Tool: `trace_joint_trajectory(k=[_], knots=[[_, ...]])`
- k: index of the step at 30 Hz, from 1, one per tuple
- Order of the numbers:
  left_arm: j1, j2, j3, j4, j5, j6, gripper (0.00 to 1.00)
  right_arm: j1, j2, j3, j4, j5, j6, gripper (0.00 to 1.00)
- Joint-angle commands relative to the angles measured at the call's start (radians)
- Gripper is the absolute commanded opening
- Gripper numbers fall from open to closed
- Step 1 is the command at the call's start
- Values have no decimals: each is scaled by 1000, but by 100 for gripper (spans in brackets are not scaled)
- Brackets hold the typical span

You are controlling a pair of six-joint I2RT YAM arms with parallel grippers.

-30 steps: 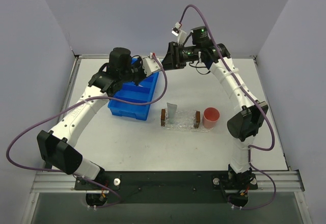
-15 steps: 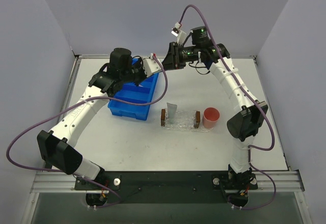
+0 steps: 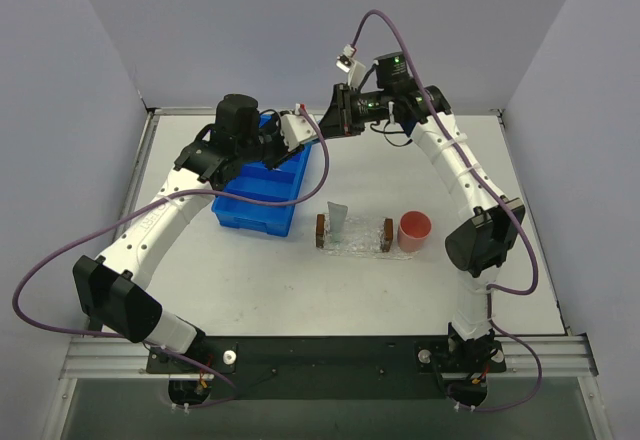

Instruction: Prepare toiletry sets of a toothbrush and toothpaste on the tray

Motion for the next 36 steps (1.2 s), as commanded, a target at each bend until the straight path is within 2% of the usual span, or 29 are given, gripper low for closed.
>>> trace_joint_trajectory(k=[1,6,13,21,28,36], knots=[[-12,-3,43,31,17,-25,56,-6,-24,-6,38,9,-4,0],[-11,-8,23,34,8,-25,68,-17,-35,-1,32,25,-6,0],[-9,-25,-8,37,-24,-48,73,-44,-74,-9,-26,90,-75,0],[40,-46,-86,73,-76,-135,85,-89,-182,-59,-139,220,-253,0],[101,-20,-94,90,-84,-229,86,-116,-301,-113,-282,332,-421,0],[127,90,-51,39,-159,-283,87,-113,-401,-170,-402,432,-569,0]])
